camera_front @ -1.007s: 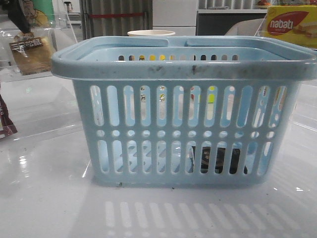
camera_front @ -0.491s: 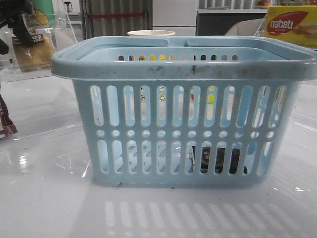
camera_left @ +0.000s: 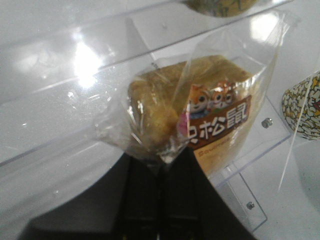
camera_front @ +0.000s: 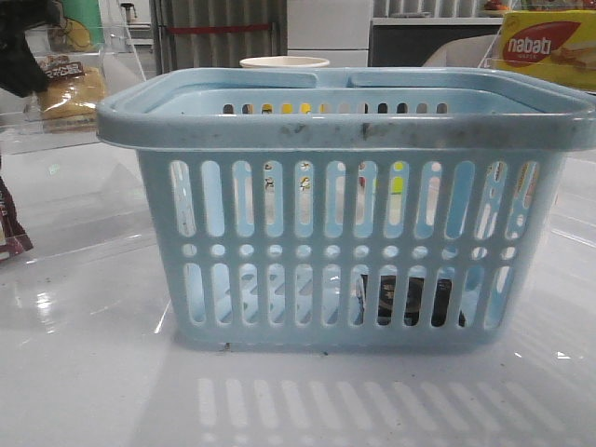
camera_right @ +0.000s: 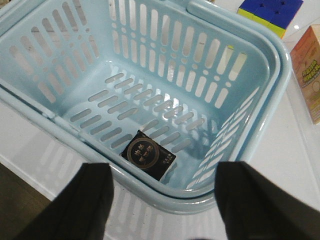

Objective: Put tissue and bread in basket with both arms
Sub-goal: 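Carry the wrapped bread over the basket and drop it inside with the left gripper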

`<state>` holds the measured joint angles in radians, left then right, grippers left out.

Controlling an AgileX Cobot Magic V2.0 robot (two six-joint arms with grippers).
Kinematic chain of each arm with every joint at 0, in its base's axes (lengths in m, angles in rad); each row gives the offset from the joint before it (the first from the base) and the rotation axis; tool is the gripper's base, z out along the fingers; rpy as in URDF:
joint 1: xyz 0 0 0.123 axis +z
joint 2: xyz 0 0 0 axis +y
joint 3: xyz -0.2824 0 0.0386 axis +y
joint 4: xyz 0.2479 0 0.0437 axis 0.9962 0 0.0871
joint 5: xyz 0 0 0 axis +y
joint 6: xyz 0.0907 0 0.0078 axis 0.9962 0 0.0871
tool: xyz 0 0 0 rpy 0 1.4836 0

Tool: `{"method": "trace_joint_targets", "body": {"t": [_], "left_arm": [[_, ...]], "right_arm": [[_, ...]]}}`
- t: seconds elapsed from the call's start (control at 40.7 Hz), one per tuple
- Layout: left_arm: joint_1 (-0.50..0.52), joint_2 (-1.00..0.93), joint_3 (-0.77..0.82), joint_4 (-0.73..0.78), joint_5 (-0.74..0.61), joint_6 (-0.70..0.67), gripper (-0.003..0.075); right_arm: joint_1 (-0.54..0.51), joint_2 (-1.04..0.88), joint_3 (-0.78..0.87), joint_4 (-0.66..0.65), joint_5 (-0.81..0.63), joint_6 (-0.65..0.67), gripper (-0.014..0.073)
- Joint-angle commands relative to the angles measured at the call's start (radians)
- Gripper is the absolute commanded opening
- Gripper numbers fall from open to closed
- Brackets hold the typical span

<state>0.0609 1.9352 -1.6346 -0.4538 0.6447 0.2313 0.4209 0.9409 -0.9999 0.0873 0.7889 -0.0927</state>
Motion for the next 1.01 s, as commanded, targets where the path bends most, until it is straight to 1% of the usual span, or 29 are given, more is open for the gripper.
{"method": "trace_joint_targets", "body": {"t": [0.0,0.27,0.442,0.639,0.712,0.811,0.983], "left_arm": [[-0.004,-0.074,-0.036,-0.032,-0.035,0.002,0.0092],[-0.014,-0.197,-0.036,-0.040,0.019,0.013,0.0092],[-0.069,-0.300,-0.036,-0.040,0.056,0.083,0.0092],[-0.208,-0.405,-0.036,-0.040,0.131,0.189,0.0092],[-0.276,-0.426,-0.036,-0.040,0.155,0.190,0.0092],[-0.363,-0.439,-0.036,-0.040,0.187,0.234,0.0092],[-0.489,-0.430,-0.014,-0.034,0.182,0.258,0.0092]], "right_arm": [[-0.001,-0.015,-0.025,-0.008,-0.065,-0.010,0.0542],[-0.001,-0.015,-0.025,-0.008,-0.065,-0.010,0.0542],[-0.001,-0.015,-0.025,-0.008,-0.065,-0.010,0.0542],[-0.001,-0.015,-0.025,-0.008,-0.065,-0.010,0.0542],[-0.001,-0.015,-0.025,-0.008,-0.065,-0.010,0.0542],[-0.001,-0.015,-0.025,-0.008,-0.065,-0.010,0.0542],[-0.001,-0.015,-0.025,-0.008,-0.065,-0.010,0.0542]]}}
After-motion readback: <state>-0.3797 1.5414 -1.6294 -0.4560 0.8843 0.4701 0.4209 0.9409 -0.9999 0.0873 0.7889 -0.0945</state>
